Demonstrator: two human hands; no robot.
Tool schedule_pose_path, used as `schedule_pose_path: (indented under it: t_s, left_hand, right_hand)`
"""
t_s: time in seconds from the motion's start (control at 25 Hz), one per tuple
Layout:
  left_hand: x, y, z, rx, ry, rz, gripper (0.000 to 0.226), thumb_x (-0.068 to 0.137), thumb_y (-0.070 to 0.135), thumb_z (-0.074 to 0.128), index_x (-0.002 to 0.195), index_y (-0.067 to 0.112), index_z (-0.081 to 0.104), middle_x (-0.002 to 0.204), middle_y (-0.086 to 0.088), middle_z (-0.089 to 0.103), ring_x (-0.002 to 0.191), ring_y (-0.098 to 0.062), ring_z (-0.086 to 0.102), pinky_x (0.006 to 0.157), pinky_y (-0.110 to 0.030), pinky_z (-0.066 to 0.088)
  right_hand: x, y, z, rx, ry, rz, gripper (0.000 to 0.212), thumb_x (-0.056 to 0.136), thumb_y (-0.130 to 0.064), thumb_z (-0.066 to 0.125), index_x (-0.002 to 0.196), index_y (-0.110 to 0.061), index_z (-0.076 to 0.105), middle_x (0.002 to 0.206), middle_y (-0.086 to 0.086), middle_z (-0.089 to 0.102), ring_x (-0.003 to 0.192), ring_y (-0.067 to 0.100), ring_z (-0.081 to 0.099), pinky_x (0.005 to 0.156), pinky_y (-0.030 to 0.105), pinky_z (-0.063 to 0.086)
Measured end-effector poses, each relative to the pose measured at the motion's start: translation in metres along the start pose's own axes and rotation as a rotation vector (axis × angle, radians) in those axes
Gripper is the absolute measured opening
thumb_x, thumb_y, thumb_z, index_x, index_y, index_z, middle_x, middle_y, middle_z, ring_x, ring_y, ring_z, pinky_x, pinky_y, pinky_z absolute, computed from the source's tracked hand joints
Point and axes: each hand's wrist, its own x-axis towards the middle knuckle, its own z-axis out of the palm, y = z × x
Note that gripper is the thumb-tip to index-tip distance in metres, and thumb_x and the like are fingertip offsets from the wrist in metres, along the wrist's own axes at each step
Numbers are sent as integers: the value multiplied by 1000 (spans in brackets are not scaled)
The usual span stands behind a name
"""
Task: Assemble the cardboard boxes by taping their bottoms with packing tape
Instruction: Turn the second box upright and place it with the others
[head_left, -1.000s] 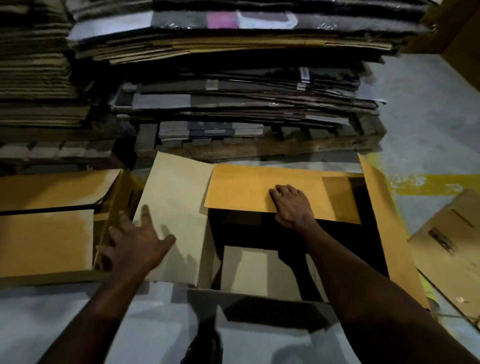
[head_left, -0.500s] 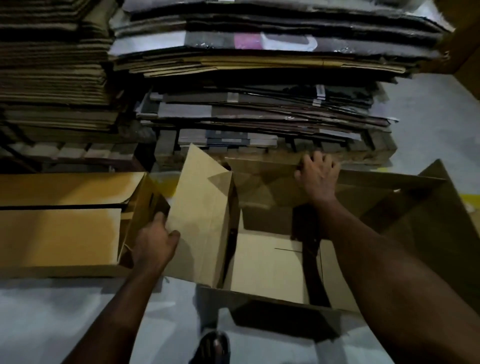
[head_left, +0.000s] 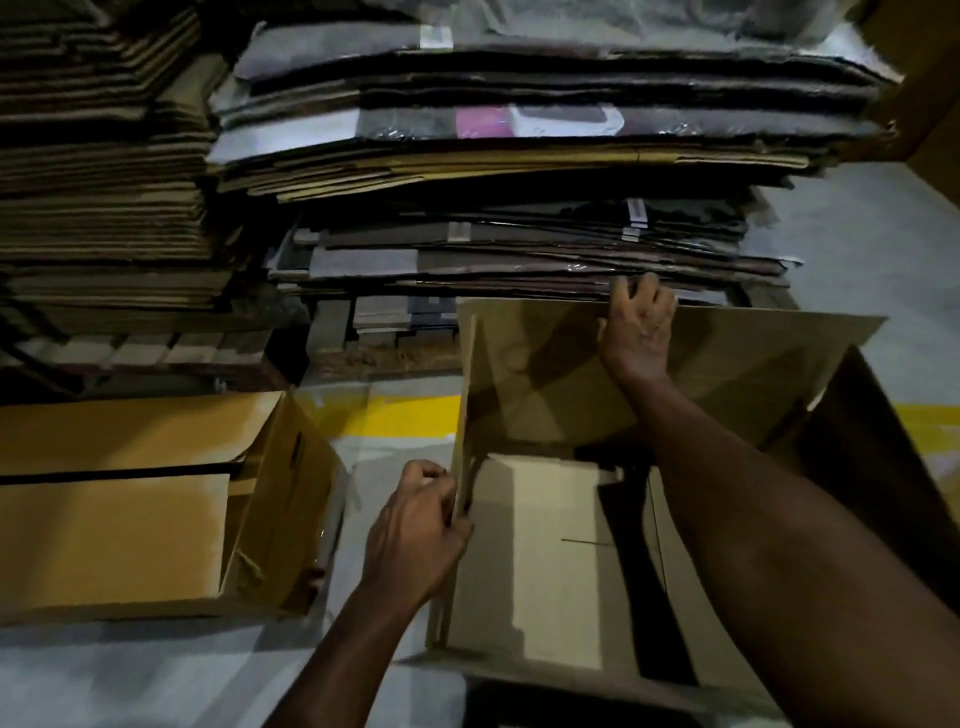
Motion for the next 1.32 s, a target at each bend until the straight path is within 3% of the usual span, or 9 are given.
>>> schedule_pose_path:
  t_s: [0.16,0.24,0.36,0.64,0.76,0.88,1.04,1.16,1.32]
  left_hand:
    - [0,9,19,4,-183,94,22,79,48,47,83,27,46,110,10,45,89,-14,54,77,-38,52]
    - [2,10,33,32,-425,98,38,83,57,41,112,37,52,128,12,47,109,-16,53,90,-39,49]
    - [4,8,51,92,-671,58,66,75,65,41,139,51,33,156,9,27,139,-24,33,109,-43,35]
    - [-1,22,49,249,-684,41,83,71,74,41,147,43,27,129,-6,37,122,-32,42,100,-40,41]
    - [-12,37,42,260,-715,47,102,63,82,36,151,32,22,135,-8,37,124,-32,41,100,-40,40]
    - [-20,52,29,184,-794,55,128,48,100,37,152,27,21,149,-9,31,130,-29,39,98,-33,37]
    - [-28,64,16,72,-965,101,155,26,103,44,154,21,11,161,-1,12,145,-23,20,112,-34,24]
    - [-26,56,18,127,-1063,149,156,27,97,57,154,28,-2,162,2,-4,148,-23,9,118,-38,21]
    - [-16,47,26,173,-1050,167,154,24,93,63,153,34,0,162,2,0,147,-24,10,115,-35,25]
  right_hand:
    - [24,4,4,-3,-81,4,27,93,-28,61,115,-13,57,120,13,57,116,37,45,101,46,38]
    - [21,6,7,-41,-122,-40,33,94,-35,57,120,-14,56,125,13,57,120,36,45,104,47,34]
    - [7,18,-1,12,-105,-84,34,95,-32,53,124,-14,55,129,12,55,127,34,42,107,46,32]
    - [-46,86,-59,-30,-73,-19,37,92,-28,52,125,-13,55,129,15,53,124,35,42,103,45,35]
    - [-93,116,-80,30,-130,114,51,95,-32,49,138,-6,43,140,22,44,126,41,40,103,48,36]
    - [-137,147,-97,105,-172,314,42,97,-34,47,126,-3,47,127,24,48,115,43,48,92,47,42]
    - [-167,197,-95,363,-579,428,40,94,-40,37,104,-9,59,115,21,61,106,39,58,73,35,40]
    - [-185,207,-80,488,-898,436,40,100,-44,42,126,-16,57,129,13,59,106,32,58,83,36,48]
    - [-190,206,-69,383,-877,267,64,94,-60,49,145,-21,42,140,13,53,119,33,54,91,36,45]
